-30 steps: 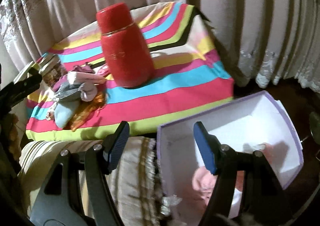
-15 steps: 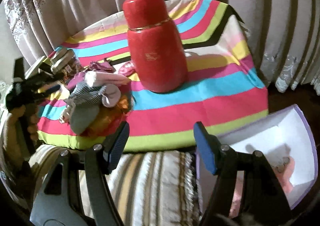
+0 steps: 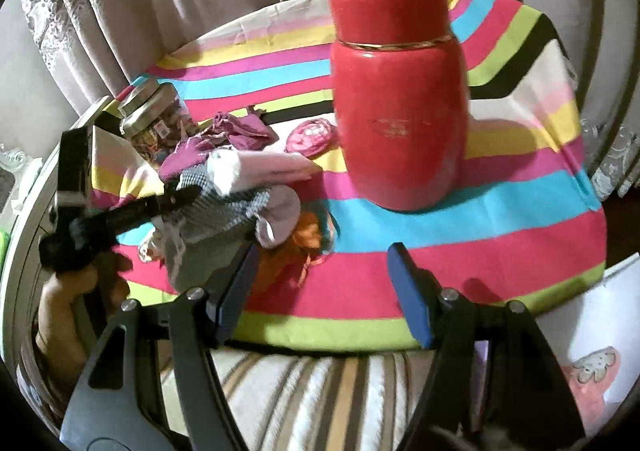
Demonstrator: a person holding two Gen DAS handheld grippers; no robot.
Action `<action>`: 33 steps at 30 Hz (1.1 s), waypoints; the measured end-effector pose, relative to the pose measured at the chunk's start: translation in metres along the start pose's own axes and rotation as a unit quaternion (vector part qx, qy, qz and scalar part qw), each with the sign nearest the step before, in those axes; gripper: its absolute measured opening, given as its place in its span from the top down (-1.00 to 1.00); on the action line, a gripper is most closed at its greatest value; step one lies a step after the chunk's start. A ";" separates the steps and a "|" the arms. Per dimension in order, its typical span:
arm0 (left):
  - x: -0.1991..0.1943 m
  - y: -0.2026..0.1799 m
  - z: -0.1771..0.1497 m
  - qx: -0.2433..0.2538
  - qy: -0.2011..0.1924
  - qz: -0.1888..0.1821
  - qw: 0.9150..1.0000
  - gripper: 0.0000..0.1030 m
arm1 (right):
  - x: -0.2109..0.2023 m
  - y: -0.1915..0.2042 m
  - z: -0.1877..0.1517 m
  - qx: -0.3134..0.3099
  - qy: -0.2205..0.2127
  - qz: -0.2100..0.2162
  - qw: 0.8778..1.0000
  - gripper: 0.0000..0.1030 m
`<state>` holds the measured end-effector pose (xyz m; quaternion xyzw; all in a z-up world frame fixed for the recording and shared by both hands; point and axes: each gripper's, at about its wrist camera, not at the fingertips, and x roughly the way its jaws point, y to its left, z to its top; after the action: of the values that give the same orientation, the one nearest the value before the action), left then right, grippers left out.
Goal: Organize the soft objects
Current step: 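Grasp the black-and-white checkered cloth with the left gripper, then grasp the white rolled cloth with the right gripper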
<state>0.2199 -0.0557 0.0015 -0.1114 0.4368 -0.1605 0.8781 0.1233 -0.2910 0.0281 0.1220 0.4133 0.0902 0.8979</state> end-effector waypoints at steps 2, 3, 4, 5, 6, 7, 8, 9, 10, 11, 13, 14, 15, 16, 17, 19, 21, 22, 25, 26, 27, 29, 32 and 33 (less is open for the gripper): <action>-0.003 -0.006 -0.002 0.022 -0.013 0.006 1.000 0.20 | 0.007 0.004 0.006 0.002 0.003 0.009 1.000 -0.36; -0.004 -0.008 -0.002 0.029 -0.015 0.007 0.999 0.25 | 0.009 0.007 0.008 0.004 0.004 0.012 1.000 -0.36; -0.004 -0.010 -0.003 0.034 -0.017 0.007 0.999 0.37 | 0.012 0.008 0.011 0.006 0.005 0.015 1.000 -0.36; -0.005 -0.011 -0.003 0.037 -0.018 0.008 0.999 0.45 | 0.016 0.010 0.014 0.010 0.008 0.020 1.000 -0.36; -0.005 -0.012 -0.004 0.042 -0.018 0.005 0.999 0.49 | 0.019 0.011 0.016 0.014 0.010 0.024 1.000 -0.36; -0.004 -0.012 -0.005 0.045 -0.016 0.000 0.999 0.58 | 0.024 0.013 0.020 0.024 0.014 0.032 0.999 -0.36; -0.004 -0.013 -0.006 0.047 -0.016 -0.002 0.999 0.64 | 0.026 0.013 0.023 0.031 0.016 0.038 0.999 -0.36; -0.005 -0.013 -0.007 0.048 -0.017 -0.005 0.999 0.66 | 0.029 0.014 0.027 0.039 0.019 0.042 0.998 -0.36; -0.006 -0.013 -0.008 0.048 -0.018 -0.009 0.999 0.68 | 0.032 0.016 0.031 0.048 0.021 0.044 0.998 -0.37; -0.007 -0.013 -0.008 0.047 -0.018 -0.013 0.999 0.70 | 0.035 0.018 0.036 0.055 0.022 0.045 0.997 -0.40; -0.010 -0.014 -0.010 0.048 -0.020 -0.017 0.999 0.73 | 0.041 0.026 0.046 0.064 0.023 0.043 0.997 -0.44; -0.011 -0.013 -0.011 0.048 -0.021 -0.019 0.998 0.74 | 0.043 0.029 0.049 0.065 0.023 0.044 0.997 -0.46; -0.013 -0.013 -0.012 0.048 -0.022 -0.022 0.998 0.74 | 0.046 0.033 0.052 0.065 0.024 0.043 0.997 -0.47; -0.014 -0.014 -0.013 0.049 -0.023 -0.024 0.998 0.75 | 0.051 0.039 0.057 0.065 0.026 0.040 0.997 -0.48; -0.015 -0.014 -0.014 0.050 -0.024 -0.025 0.998 0.76 | 0.055 0.043 0.060 0.065 0.028 0.039 0.997 -0.48; -0.017 -0.014 -0.017 0.052 -0.024 -0.030 0.998 0.77 | 0.066 0.049 0.065 0.065 0.035 0.041 0.996 -0.48; -0.019 -0.015 -0.020 0.055 -0.023 -0.035 0.998 0.79 | 0.078 0.054 0.070 0.065 0.042 0.028 0.997 -0.48; -0.020 -0.016 -0.021 0.057 -0.023 -0.035 0.997 0.79 | 0.084 0.056 0.072 0.066 0.047 0.021 0.997 -0.48; -0.022 -0.016 -0.024 0.059 -0.022 -0.043 0.997 0.79 | 0.101 0.060 0.074 0.064 0.060 0.006 0.996 -0.48; -0.022 -0.015 -0.024 0.057 -0.021 -0.047 0.997 0.79 | 0.109 0.063 0.073 0.058 0.065 -0.008 0.996 -0.48; -0.023 -0.014 -0.025 0.055 -0.021 -0.051 0.997 0.79 | 0.113 0.063 0.073 0.054 0.068 -0.015 0.996 -0.48; -0.025 -0.012 -0.026 0.048 -0.019 -0.060 0.997 0.79 | 0.124 0.061 0.070 0.051 0.079 -0.026 0.995 -0.48; -0.028 -0.008 -0.028 0.039 -0.020 -0.068 0.997 0.80 | 0.133 0.058 0.066 0.044 0.086 -0.037 0.995 -0.35; -0.029 -0.007 -0.027 0.036 -0.020 -0.069 0.997 0.80 | 0.134 0.057 0.064 0.041 0.088 -0.042 0.994 -0.27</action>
<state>0.1804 -0.0530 0.0087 -0.1125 0.4042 -0.2342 0.8770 0.2554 -0.2103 -0.0114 0.1327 0.4987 0.0463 0.8553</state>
